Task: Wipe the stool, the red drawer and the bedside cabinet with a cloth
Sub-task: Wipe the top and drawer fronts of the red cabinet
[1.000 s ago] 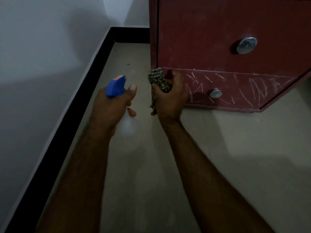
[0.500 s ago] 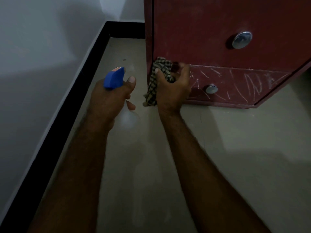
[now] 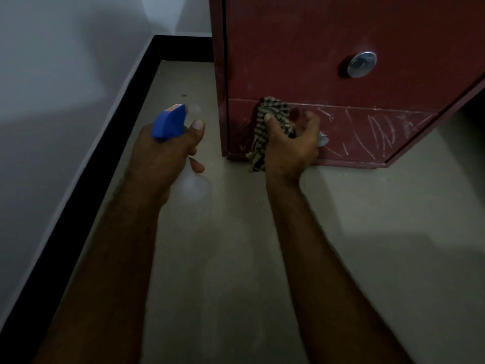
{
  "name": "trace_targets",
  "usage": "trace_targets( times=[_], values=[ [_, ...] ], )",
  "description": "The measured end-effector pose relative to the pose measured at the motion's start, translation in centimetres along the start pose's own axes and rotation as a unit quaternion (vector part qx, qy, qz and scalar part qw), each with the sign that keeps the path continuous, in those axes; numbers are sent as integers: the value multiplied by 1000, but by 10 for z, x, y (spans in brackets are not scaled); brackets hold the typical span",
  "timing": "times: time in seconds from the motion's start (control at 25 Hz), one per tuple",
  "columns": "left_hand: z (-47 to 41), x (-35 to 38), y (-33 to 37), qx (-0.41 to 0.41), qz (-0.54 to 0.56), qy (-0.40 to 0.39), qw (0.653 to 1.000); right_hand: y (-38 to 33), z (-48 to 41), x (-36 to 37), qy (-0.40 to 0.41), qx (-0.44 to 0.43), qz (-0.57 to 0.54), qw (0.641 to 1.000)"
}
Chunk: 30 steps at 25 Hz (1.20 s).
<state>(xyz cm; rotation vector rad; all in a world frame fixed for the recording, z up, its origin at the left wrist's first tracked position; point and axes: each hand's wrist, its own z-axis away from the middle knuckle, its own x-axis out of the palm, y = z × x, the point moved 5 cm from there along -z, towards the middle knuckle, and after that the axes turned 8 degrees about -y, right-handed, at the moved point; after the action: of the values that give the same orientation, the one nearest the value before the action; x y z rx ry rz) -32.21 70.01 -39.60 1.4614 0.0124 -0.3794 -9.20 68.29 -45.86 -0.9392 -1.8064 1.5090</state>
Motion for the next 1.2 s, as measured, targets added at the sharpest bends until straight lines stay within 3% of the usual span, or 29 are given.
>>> trace_targets(
  times=[0.24, 0.6, 0.84, 1.08, 1.2],
  values=[
    [0, -1, 4, 1, 4, 7, 1000, 4, -13, -22, 55, 16, -23, 998],
    [4, 2, 4, 8, 7, -5, 1000, -1, 8, 19, -57, -12, 23, 998],
    [2, 3, 6, 1, 1, -2, 1000, 17, -11, -20, 41, 28, -14, 999],
    [2, 2, 0, 11, 0, -4, 1000, 10, 5, 17, -54, -1, 34, 998],
    [2, 2, -1, 13, -1, -4, 1000, 16, 1, 11, -43, 2, 17, 999]
  ],
)
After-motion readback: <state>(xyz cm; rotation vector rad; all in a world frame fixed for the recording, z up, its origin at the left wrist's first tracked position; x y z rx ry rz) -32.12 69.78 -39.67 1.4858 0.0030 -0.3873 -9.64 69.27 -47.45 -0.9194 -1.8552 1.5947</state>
